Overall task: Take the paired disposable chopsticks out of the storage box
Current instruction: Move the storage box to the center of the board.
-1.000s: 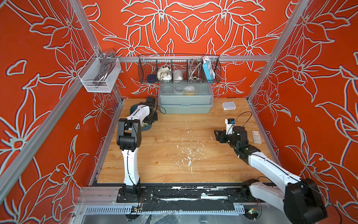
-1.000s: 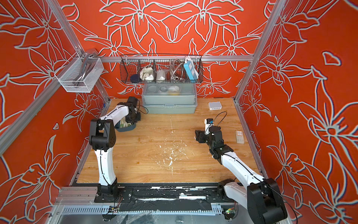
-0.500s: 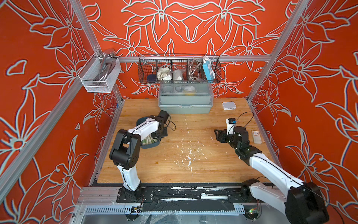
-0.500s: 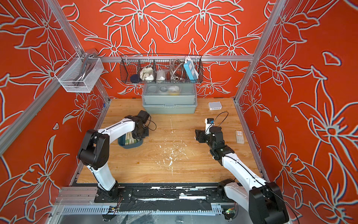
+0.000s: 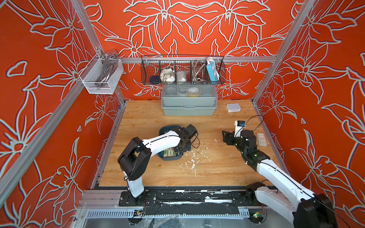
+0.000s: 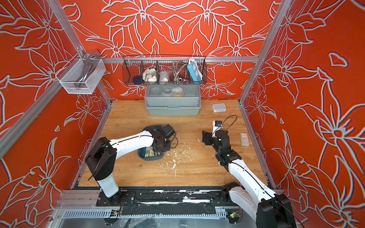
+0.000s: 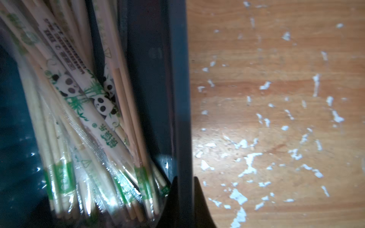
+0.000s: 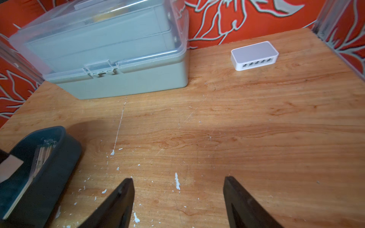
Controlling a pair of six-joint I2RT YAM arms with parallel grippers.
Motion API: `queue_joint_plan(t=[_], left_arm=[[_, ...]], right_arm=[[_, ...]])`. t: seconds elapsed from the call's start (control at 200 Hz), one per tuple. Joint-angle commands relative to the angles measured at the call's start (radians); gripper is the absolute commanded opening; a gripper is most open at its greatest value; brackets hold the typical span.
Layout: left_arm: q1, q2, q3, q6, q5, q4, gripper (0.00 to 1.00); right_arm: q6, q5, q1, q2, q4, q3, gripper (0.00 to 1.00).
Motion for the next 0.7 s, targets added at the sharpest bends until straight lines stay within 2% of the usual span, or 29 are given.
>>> queue_joint_plan(t=[0.0,0.23,0.47,0.641,0.696], left_arm=[[-0.048,0.067,0.077,-0.052,0.045,-0.014,0.0],[-0.108,0.185,0.227,-0.094,0.084,-0.036,0.0],[-0.133,0.279,0.332,-0.128,0.131,-0.03,0.0],[-0.138,0.344,0.42,-0.125,0.158,-0.033,0.05],[-0.139,0.362,0.445,-0.122,0.163,-0.036,0.1]], right_arm=[[0.022,0.102,0.006,-0.045,-0.037,-0.029,0.77],[0.03,0.177,0.005,-0.108,-0.046,-0.06,0.78],[0.033,0.201,0.004,-0.112,-0.051,-0.063,0.78],[0.033,0.2,0.004,-0.102,-0.046,-0.063,0.79],[0.033,0.207,0.004,-0.099,-0.051,-0.061,0.79]])
